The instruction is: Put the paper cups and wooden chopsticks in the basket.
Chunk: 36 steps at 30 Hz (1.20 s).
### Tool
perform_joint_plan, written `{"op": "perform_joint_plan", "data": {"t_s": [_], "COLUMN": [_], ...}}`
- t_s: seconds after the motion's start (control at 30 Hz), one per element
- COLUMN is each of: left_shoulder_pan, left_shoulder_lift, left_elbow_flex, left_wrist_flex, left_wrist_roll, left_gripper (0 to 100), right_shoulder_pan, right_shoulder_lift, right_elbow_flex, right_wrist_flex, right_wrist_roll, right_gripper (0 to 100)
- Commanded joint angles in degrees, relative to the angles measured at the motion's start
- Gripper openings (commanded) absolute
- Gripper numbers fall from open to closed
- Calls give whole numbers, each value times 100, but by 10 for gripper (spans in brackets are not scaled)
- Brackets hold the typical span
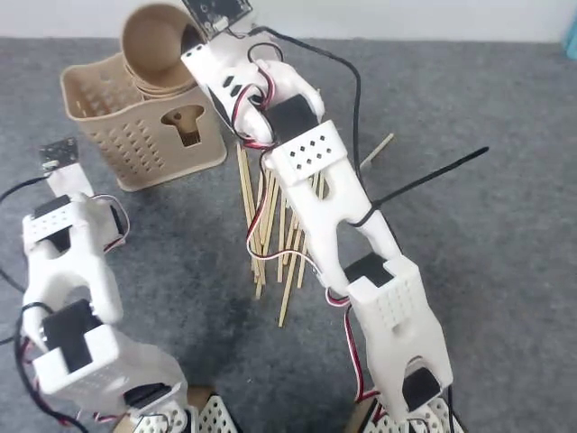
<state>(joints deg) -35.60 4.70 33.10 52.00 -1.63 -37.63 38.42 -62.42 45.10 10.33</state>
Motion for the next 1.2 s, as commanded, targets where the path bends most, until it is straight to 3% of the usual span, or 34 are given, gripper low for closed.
{"op": "perform_joint_plan", "data": {"t_s": [0.0, 0.13, 0.47, 0.57, 0.73, 0.97, 1.17], "left_shoulder_pan": [18, 18, 18, 18, 18, 18, 18], "left_shoulder_lift": [-35, -35, -35, -35, -35, -35, -35], "left_elbow_flex": [-136, -136, -136, -136, -136, -136, -136], "left_wrist_flex": [-88, -88, -88, -88, -88, -88, -88], "left_wrist_roll": [35, 35, 35, 35, 35, 35, 35], "left_gripper": [12, 12, 12, 12, 12, 12, 12], "right_shoulder_pan": [110, 127, 215, 233, 365, 382, 295], "right_shoulder_lift": [-154, -233, -505, -549, -532, -251, 620], "right_elbow_flex": [-88, -237, -1758, -2171, -2453, -2462, -2488], "right_wrist_flex": [-154, -57, 1367, 2281, 3134, 3890, 3319], "right_wrist_roll": [-211, -1064, -1143, -1125, -1108, -1116, -1116], "right_gripper": [121, 217, 216, 169, 4, 7, 9]}}
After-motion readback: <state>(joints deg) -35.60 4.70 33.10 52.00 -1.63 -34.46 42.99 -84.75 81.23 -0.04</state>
